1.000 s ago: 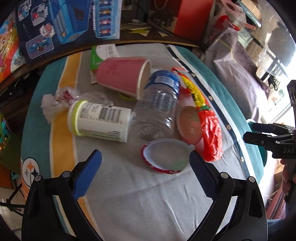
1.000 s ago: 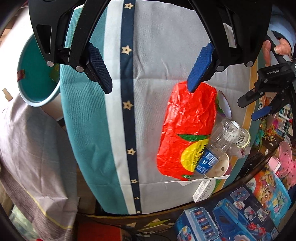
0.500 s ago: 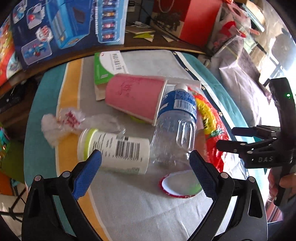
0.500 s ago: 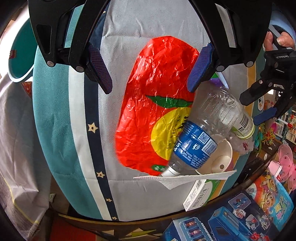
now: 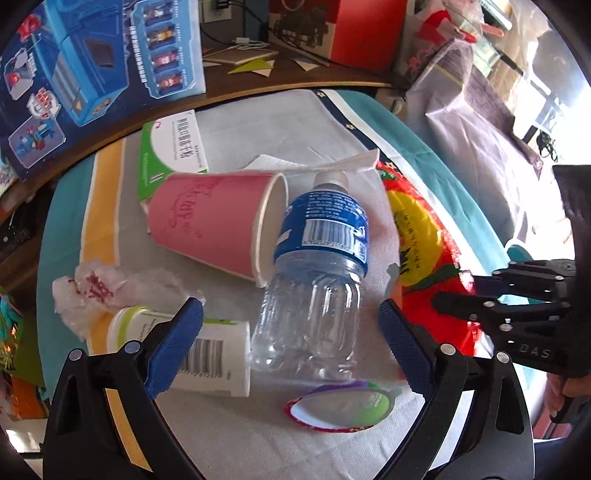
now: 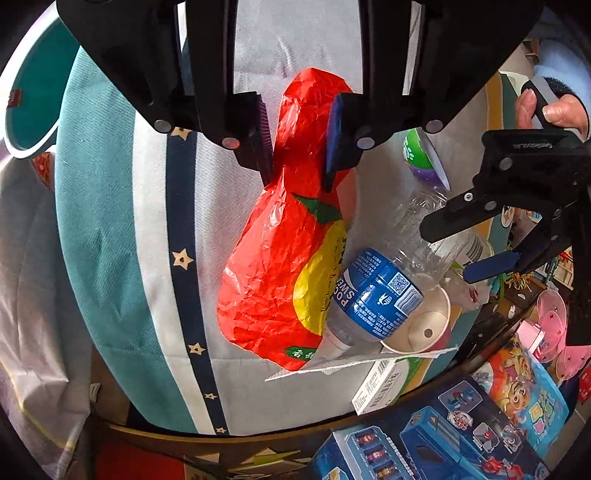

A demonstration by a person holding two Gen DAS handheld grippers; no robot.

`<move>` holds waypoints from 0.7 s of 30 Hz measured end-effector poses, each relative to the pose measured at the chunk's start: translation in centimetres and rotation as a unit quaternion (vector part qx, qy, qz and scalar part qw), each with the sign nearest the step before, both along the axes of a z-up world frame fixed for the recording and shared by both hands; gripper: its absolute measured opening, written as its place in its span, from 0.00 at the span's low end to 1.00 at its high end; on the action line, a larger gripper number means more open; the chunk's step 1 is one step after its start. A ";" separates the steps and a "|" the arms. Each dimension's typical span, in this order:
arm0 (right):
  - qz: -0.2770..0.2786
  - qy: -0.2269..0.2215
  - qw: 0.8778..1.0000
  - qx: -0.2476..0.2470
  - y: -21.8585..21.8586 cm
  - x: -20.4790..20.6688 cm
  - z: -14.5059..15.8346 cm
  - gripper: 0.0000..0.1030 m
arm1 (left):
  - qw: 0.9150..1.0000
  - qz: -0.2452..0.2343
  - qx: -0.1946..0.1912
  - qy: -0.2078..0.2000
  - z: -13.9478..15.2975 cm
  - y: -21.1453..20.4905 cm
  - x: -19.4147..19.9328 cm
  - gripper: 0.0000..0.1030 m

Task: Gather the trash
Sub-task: 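Grasp the clear water bottle with the left gripper while the right gripper grasps the red bag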

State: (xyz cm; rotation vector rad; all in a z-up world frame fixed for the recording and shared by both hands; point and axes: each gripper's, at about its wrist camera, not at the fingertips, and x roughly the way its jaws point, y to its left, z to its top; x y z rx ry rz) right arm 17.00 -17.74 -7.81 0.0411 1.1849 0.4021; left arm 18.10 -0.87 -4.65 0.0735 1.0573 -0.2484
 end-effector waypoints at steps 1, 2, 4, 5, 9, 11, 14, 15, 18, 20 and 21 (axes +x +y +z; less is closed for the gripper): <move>0.000 -0.002 1.000 0.000 -0.3 -0.2 0.2 0.21 | 1.000 -0.003 0.003 0.002 -0.2 -0.3 0.2 0.93; -0.002 0.000 1.000 0.003 -0.7 -0.4 0.3 0.21 | 1.000 -0.006 0.006 0.004 -0.4 -0.6 0.3 0.93; -0.006 0.005 1.000 0.009 -1.6 -0.9 0.4 0.21 | 1.000 -0.013 0.012 0.005 -0.7 -1.3 0.6 0.92; -0.009 0.007 1.000 0.011 -2.0 -1.1 0.4 0.21 | 1.000 -0.016 0.015 0.006 -0.9 -1.5 0.7 0.84; -0.018 0.013 1.000 0.017 -3.6 -1.8 0.5 0.21 | 1.000 -0.016 0.015 0.009 -1.5 -2.0 0.4 0.65; -0.022 0.015 0.999 0.019 -4.3 -2.1 0.5 0.22 | 1.000 -0.020 0.007 0.015 -1.6 -2.0 0.0 0.65; -0.025 0.015 0.999 0.019 -5.3 -2.7 0.7 0.22 | 0.999 -0.031 -0.001 0.026 -1.6 -2.2 -0.8 0.65; -0.025 0.013 0.999 0.018 -5.7 -2.9 0.7 0.22 | 0.999 -0.036 -0.002 0.030 -1.7 -2.4 -1.0 0.65; -0.028 0.011 0.999 0.012 -6.4 -3.4 0.7 0.21 | 0.999 -0.040 0.017 0.023 -1.8 -2.9 -1.0 0.66; -0.031 0.012 0.999 0.011 -6.8 -3.6 0.5 0.21 | 0.999 -0.036 0.023 0.026 -2.0 -3.1 -0.4 0.67; -0.033 0.012 0.999 0.011 -7.0 -3.7 0.4 0.21 | 0.999 -0.034 0.028 0.026 -2.2 -3.3 -0.1 0.67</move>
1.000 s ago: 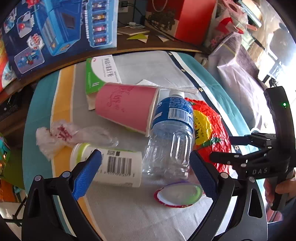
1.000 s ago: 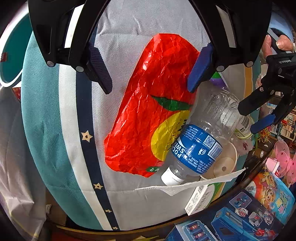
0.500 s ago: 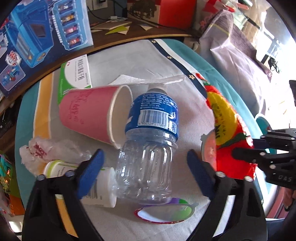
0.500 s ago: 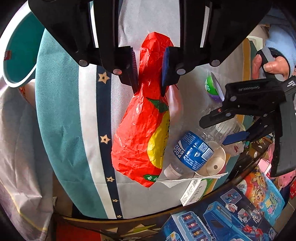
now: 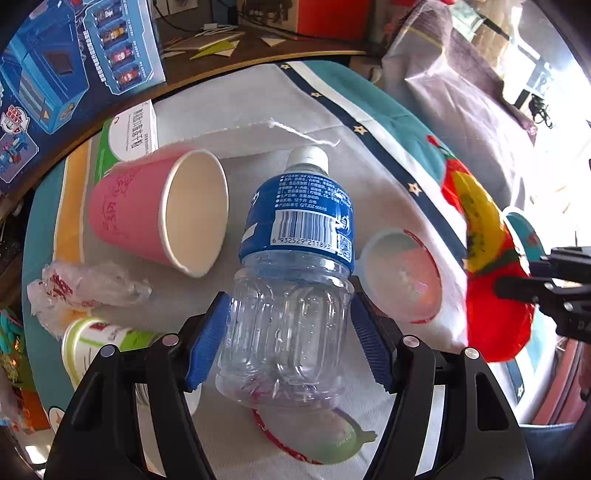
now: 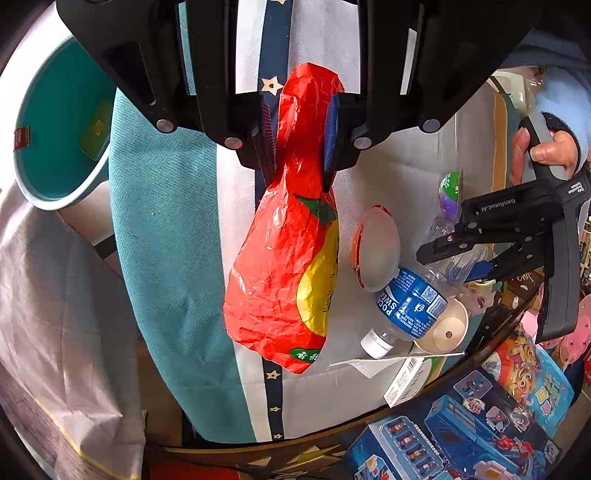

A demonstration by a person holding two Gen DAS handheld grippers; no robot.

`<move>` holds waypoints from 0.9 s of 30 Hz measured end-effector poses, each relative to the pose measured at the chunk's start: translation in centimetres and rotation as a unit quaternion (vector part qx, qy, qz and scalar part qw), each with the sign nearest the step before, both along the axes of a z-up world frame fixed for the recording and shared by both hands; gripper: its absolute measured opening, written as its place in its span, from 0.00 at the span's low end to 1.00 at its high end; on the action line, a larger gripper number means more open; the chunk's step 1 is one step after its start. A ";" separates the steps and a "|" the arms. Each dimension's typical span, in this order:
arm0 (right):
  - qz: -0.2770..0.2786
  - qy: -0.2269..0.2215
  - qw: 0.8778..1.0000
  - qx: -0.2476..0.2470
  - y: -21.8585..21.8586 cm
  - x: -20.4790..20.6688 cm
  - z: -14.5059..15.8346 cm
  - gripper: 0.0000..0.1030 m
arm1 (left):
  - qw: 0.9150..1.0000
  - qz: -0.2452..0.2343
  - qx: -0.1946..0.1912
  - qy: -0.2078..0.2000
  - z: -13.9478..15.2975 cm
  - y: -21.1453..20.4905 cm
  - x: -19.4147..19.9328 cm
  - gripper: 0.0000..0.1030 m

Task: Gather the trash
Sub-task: 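Grasp the clear water bottle with the left gripper while the right gripper grasps the red bag, then carry the bottle and red bag over the teal bin and release both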

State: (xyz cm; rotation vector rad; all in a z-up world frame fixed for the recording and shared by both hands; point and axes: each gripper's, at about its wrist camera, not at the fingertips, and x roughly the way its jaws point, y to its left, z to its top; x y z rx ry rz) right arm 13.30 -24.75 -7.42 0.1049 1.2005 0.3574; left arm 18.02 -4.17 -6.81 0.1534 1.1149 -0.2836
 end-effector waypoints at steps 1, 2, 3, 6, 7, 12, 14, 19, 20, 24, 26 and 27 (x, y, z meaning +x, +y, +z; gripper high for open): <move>-0.002 0.000 1.000 0.000 -0.2 0.0 -0.1 0.21 | 1.000 0.000 0.007 -0.001 -0.2 -0.2 0.2 0.67; -0.004 0.001 1.000 0.002 -0.3 -0.1 -0.1 0.21 | 1.000 0.000 0.014 0.001 -0.5 -0.4 0.5 0.68; -0.006 0.001 1.000 0.003 -0.5 -0.1 -0.2 0.21 | 1.000 -0.001 0.021 0.004 -0.9 -0.6 0.7 0.68; -0.010 0.001 1.000 0.006 -0.8 -0.3 -0.2 0.21 | 1.000 0.001 0.026 0.013 -1.8 -0.8 1.1 0.68; -0.011 0.000 1.000 0.006 -0.9 -0.4 -0.2 0.21 | 1.000 0.003 0.022 0.012 -1.8 -0.8 1.1 0.67; -0.009 -0.009 1.000 0.004 -1.3 -1.2 0.2 0.21 | 1.000 0.022 0.014 -0.003 -0.9 -0.4 0.1 0.63; -0.010 -0.014 1.000 0.005 -1.6 -1.6 0.6 0.21 | 0.999 0.029 0.013 -0.011 -0.2 -0.2 -0.7 0.63; -0.014 -0.033 0.999 0.010 -2.6 -3.0 1.8 0.21 | 0.998 0.041 0.015 -0.046 2.4 -0.3 -3.6 0.63; -0.015 -0.032 0.999 0.012 -2.8 -3.2 2.0 0.21 | 0.998 0.042 0.015 -0.053 3.0 -0.4 -4.1 0.63; -0.020 -0.047 0.999 0.014 -3.9 -4.3 3.1 0.21 | 0.996 0.033 0.019 -0.085 5.5 -1.9 -6.2 0.63; -0.024 -0.054 0.998 0.015 -4.6 -4.9 3.5 0.21 | 0.995 0.023 0.019 -0.095 6.4 -3.0 -6.9 0.63; -0.027 -0.057 0.998 0.016 -5.0 -5.3 3.8 0.21 | 0.995 0.018 0.018 -0.100 6.9 -3.7 -7.2 0.63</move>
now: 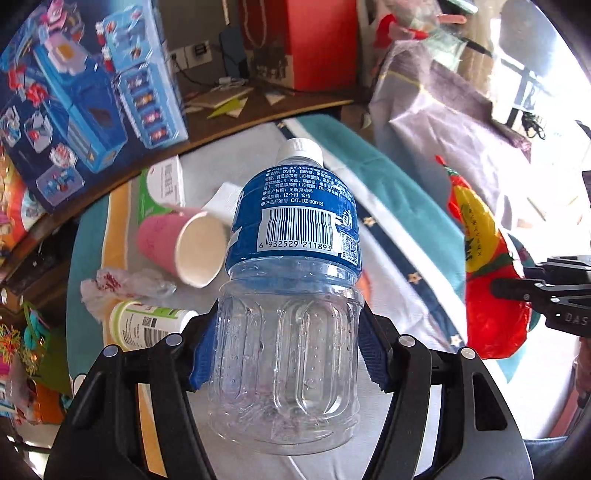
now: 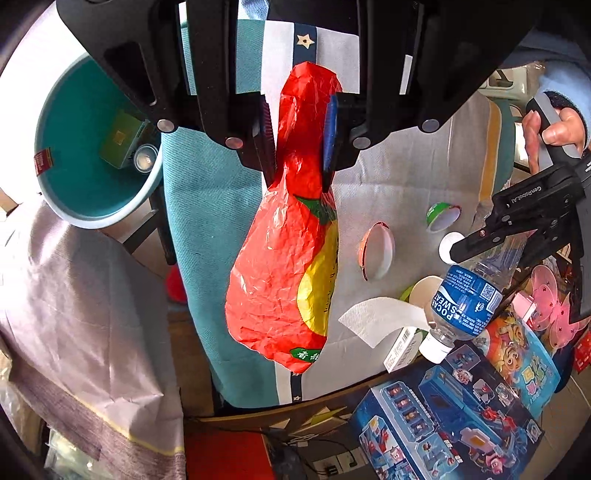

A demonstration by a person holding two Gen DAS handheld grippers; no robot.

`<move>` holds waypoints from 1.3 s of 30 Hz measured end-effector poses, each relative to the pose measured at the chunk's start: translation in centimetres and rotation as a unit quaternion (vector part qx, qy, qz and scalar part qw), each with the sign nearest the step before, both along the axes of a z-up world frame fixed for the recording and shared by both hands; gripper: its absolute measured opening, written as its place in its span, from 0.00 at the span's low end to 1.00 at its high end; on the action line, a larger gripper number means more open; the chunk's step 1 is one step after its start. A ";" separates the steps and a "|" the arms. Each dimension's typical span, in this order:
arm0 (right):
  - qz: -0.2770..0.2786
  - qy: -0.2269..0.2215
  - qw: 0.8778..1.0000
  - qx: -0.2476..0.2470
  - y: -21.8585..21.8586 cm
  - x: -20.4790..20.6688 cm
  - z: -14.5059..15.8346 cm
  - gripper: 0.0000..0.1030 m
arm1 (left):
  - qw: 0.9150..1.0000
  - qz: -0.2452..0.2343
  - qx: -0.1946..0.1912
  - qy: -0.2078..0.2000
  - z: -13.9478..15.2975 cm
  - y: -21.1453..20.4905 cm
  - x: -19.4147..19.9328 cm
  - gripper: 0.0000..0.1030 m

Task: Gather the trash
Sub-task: 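Carry the bottle and red bag over the teal bin and release both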

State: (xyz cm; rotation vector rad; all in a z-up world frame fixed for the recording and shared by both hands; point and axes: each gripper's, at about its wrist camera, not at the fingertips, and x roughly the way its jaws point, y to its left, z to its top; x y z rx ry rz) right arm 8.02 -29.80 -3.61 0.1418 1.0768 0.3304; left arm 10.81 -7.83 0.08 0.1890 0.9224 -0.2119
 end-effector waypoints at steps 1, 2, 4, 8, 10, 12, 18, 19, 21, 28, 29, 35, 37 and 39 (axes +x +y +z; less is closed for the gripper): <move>-0.003 -0.003 1.000 0.000 -0.4 -0.3 0.3 0.21 | 1.000 -0.005 -0.001 -0.003 0.3 -0.6 -0.3 0.63; -0.006 -0.006 1.000 0.001 -0.9 -0.6 0.5 0.21 | 1.000 -0.010 0.000 -0.006 0.7 -1.2 -0.6 0.63; -0.014 -0.011 1.000 0.002 -1.9 -1.3 0.9 0.21 | 1.000 -0.018 -0.002 -0.011 1.3 -2.4 -1.2 0.63; -0.029 -0.022 0.999 0.004 -4.0 -2.5 1.7 0.21 | 0.999 -0.041 -0.005 -0.017 2.1 -4.6 -2.2 0.63; -0.037 -0.027 0.999 0.004 -4.9 -3.2 1.8 0.21 | 0.998 -0.056 -0.007 -0.016 2.3 -5.9 -2.7 0.63; -0.047 -0.030 0.998 0.004 -6.0 -3.7 2.0 0.21 | 0.997 -0.070 -0.009 -0.013 2.4 -7.2 -3.1 0.63; -0.089 -0.032 0.995 0.002 -10.1 -5.5 1.7 0.21 | 0.992 -0.119 -0.035 0.014 1.9 -11.3 -3.5 0.63; -0.098 -0.032 0.995 0.002 -10.8 -5.8 1.6 0.21 | 0.991 -0.127 -0.037 0.017 1.7 -12.1 -3.5 0.63; -0.114 -0.030 0.993 0.001 -12.3 -6.2 1.4 0.21 | 0.989 -0.143 -0.037 0.022 1.2 -13.9 -3.4 0.63; -0.162 -0.014 0.987 -0.013 -16.6 -7.8 0.1 0.21 | 0.977 -0.207 -0.025 0.049 -1.1 -20.4 -3.6 0.63; -0.168 -0.010 0.986 -0.016 -17.3 -8.0 -0.2 0.21 | 0.975 -0.214 -0.024 0.055 -1.6 -21.3 -3.6 0.63; -0.203 0.013 0.979 -0.022 -20.5 -8.7 -1.8 0.21 | 0.960 -0.265 -0.006 0.094 -5.0 -26.7 -3.9 0.64; -0.208 0.019 0.978 -0.026 -21.2 -8.9 -2.3 0.21 | 0.956 -0.275 0.001 0.103 -5.8 -28.1 -3.9 0.64; -0.209 0.025 0.977 -0.030 -21.5 -8.8 -2.6 0.21 | 0.953 -0.282 0.006 0.109 -6.7 -29.4 -3.8 0.65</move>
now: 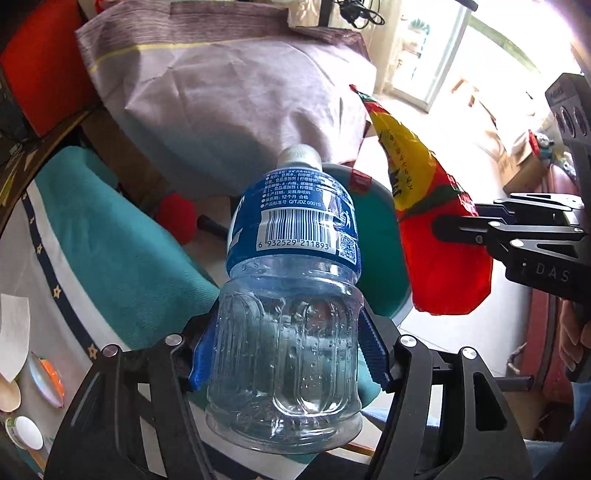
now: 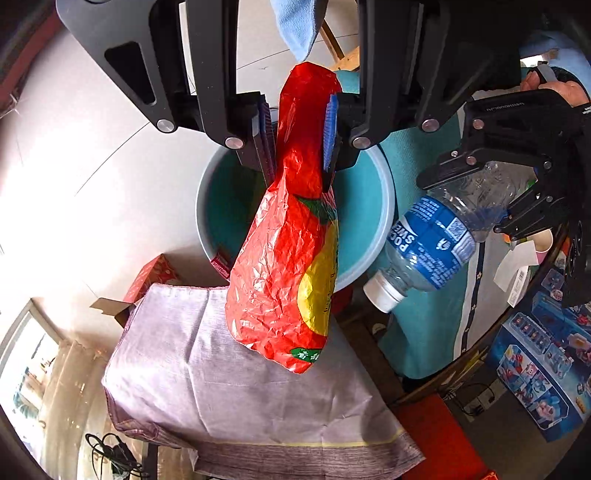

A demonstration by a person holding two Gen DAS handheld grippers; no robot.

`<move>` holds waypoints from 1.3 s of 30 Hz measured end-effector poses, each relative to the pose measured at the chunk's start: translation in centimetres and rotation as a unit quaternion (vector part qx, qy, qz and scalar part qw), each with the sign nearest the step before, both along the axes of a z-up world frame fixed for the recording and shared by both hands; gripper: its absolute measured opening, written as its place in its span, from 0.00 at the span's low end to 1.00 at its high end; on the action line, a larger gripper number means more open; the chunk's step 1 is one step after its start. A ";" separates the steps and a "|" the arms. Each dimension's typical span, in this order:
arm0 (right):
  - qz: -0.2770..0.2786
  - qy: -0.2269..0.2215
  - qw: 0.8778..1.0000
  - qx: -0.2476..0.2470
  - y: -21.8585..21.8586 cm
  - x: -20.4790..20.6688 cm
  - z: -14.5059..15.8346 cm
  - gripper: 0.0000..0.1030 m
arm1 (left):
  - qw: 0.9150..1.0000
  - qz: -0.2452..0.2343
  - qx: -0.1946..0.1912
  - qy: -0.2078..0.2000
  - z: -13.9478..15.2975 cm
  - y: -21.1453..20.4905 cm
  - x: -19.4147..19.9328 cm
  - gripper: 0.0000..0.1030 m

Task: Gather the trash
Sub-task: 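Carry the bottle and red bag over the teal bin and release both, then move both tools back over the table toward the round plastic lids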

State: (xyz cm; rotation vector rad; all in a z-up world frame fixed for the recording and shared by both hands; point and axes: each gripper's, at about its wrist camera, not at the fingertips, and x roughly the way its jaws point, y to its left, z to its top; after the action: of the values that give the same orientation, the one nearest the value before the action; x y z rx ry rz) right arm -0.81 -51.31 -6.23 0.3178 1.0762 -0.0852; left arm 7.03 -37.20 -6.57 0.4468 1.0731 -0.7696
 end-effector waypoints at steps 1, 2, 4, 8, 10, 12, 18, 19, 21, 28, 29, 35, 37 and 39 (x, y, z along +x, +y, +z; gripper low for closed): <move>0.000 0.004 1.000 -0.001 -0.1 0.1 -0.2 0.21 | 1.000 -0.003 0.002 0.005 -0.5 -0.6 0.1 0.65; -0.001 0.008 1.000 -0.001 -0.1 0.2 -0.4 0.21 | 1.000 -0.003 0.003 0.009 -0.8 -1.0 0.2 0.65; -0.002 0.014 1.000 -0.001 -0.1 0.3 -0.7 0.21 | 1.000 -0.003 0.004 0.012 -1.2 -1.6 0.5 0.65; -0.002 0.022 1.000 0.000 -0.1 0.8 -1.3 0.21 | 1.000 0.004 0.001 0.014 -1.2 -1.2 0.7 0.71; -0.002 0.026 1.000 0.002 -0.1 1.2 -1.6 0.21 | 1.000 0.011 -0.004 0.015 -1.0 -0.5 1.1 0.73; 0.002 0.030 1.000 0.004 0.1 1.7 -2.0 0.21 | 1.000 0.022 -0.008 0.018 -0.9 0.3 1.4 0.78; 0.000 0.040 0.999 0.006 0.4 2.6 -2.7 0.36 | 0.998 0.055 -0.020 0.019 -0.3 3.0 2.2 0.91; 0.001 0.041 0.999 0.007 0.4 2.7 -2.8 0.39 | 0.998 0.059 -0.022 0.019 -0.2 3.4 2.1 0.92; -0.005 0.043 0.999 0.008 0.5 2.8 -2.8 0.53 | 0.997 0.067 -0.024 0.019 0.0 4.2 2.2 0.92; -0.022 0.048 0.999 0.003 0.5 2.8 -2.5 0.76 | 0.996 0.082 -0.029 0.025 0.2 5.7 2.1 0.93; -0.025 0.050 0.998 0.004 0.6 2.8 -2.5 0.78 | 0.996 0.083 -0.029 0.024 0.2 5.9 2.0 0.93; -0.018 0.052 0.998 -0.001 1.9 2.9 -2.2 0.80 | 0.995 0.093 -0.031 0.024 0.3 7.4 1.8 0.93; -0.012 0.050 0.999 -0.002 2.5 3.0 -1.9 0.80 | 0.994 0.098 -0.032 0.023 0.4 8.0 1.7 0.93; -0.004 0.046 0.999 -0.004 3.4 3.2 -1.5 0.80 | 0.994 0.105 -0.035 0.022 0.5 8.8 1.7 0.93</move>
State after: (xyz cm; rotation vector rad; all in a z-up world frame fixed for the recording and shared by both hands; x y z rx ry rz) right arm 2.35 -47.88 -7.72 0.3143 1.1654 -0.1119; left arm 8.77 -28.38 -6.03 0.2529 1.1111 -0.6296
